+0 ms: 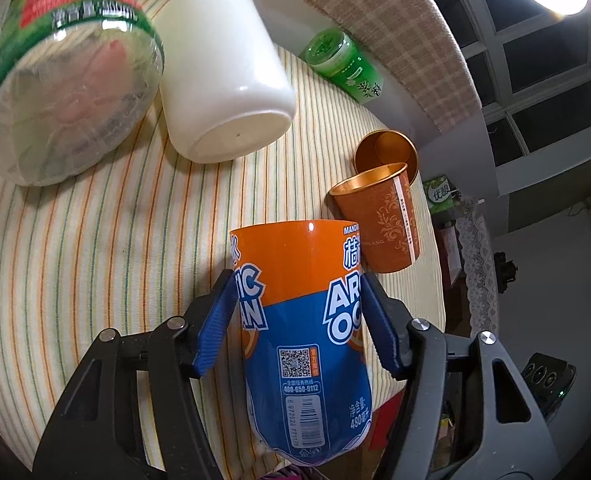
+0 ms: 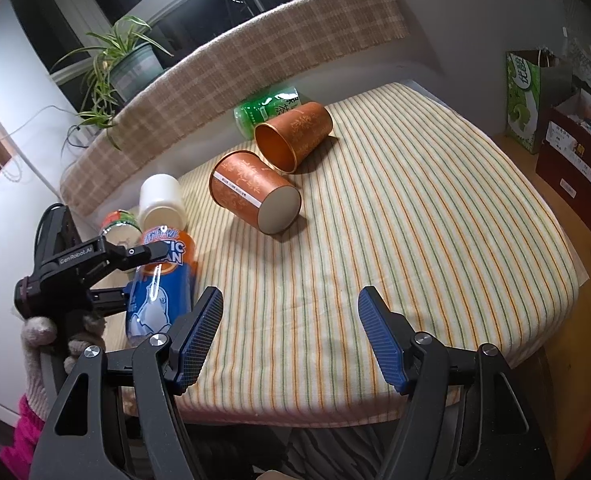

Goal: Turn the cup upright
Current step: 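Rotate the bottle upright with the left gripper, cap end up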

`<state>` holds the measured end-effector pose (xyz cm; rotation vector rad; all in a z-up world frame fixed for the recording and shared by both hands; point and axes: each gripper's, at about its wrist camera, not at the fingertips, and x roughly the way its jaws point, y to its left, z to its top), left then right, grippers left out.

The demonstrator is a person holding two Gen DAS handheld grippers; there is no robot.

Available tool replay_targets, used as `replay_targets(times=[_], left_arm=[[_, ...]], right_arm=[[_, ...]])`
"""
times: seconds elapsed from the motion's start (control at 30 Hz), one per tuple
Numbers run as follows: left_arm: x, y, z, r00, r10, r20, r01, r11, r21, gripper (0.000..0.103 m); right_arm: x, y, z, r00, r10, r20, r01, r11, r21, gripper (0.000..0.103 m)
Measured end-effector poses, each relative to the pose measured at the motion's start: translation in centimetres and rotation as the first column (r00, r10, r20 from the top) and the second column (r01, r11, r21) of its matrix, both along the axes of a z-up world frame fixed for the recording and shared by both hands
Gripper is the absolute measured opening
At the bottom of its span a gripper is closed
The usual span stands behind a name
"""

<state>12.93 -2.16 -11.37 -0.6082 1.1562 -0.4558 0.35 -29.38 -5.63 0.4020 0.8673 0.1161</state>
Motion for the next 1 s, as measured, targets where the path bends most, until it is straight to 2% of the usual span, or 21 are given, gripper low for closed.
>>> replay_targets(times=[0.4, 0.77, 1.0], left_arm=[[-1.7, -0.5, 3.2, 0.988, -0.010, 0.156, -0.008, 0.993, 0.118, 0.063], [-3.6, -1.6, 5.9, 0.947, -0.041, 0.319, -0.043, 0.967, 0.251, 0.062], [-3.7, -1.7, 6.5, 0.930, -0.040, 0.364, -0.072, 0.955, 0.289, 0.062]], right_arm=[[0.5, 0.8, 0.1, 1.000, 0.017, 0.001, -0.017, 1.000, -0.004, 0.070], [0.9, 1.4, -0.3, 0.999, 0.030, -0.012, -0.030, 1.000, -0.005, 0.070], [1.1, 1.5, -0.6, 0.999, 0.032, -0.018, -0.032, 0.999, -0.004, 0.070]])
